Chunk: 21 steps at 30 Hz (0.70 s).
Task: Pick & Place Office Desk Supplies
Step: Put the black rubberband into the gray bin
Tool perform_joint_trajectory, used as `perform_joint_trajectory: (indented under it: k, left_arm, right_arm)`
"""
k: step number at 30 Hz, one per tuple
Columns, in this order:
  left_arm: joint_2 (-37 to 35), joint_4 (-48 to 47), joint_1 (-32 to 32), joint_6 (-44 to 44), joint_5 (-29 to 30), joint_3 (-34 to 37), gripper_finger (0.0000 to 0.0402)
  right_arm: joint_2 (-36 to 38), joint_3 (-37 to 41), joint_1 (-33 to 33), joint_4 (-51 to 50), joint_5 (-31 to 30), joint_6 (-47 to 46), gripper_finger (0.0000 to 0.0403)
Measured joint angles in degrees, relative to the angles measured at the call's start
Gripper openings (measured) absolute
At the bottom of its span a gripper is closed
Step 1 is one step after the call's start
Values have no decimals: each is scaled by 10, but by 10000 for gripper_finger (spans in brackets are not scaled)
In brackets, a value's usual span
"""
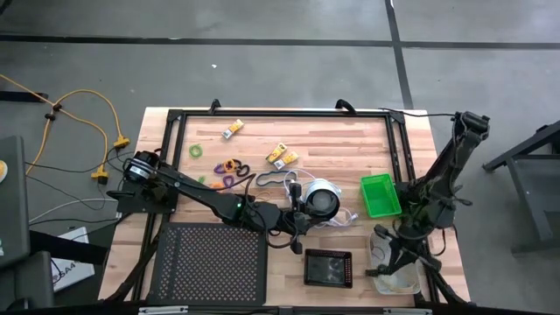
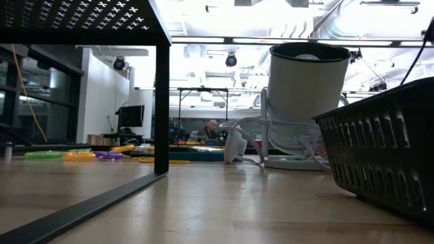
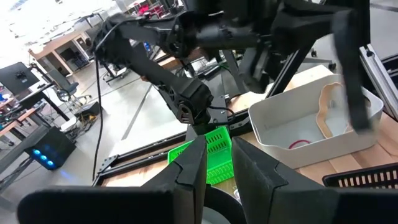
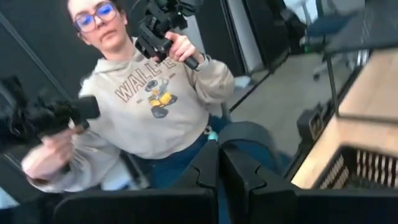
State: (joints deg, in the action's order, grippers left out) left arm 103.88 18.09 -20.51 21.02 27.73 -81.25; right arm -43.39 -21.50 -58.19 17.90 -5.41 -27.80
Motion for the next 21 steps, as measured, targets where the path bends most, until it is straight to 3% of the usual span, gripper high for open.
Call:
perform_joint_trajectory:
  k: [9,21]
  left_arm:
    - [0,0,0,0,1,0,70]
    - [0,0,0,0,1,0,70]
  right_arm:
    - [101,0,0,-144,21,-154,2]
    - [108,0,0,-236,43,-332,2]
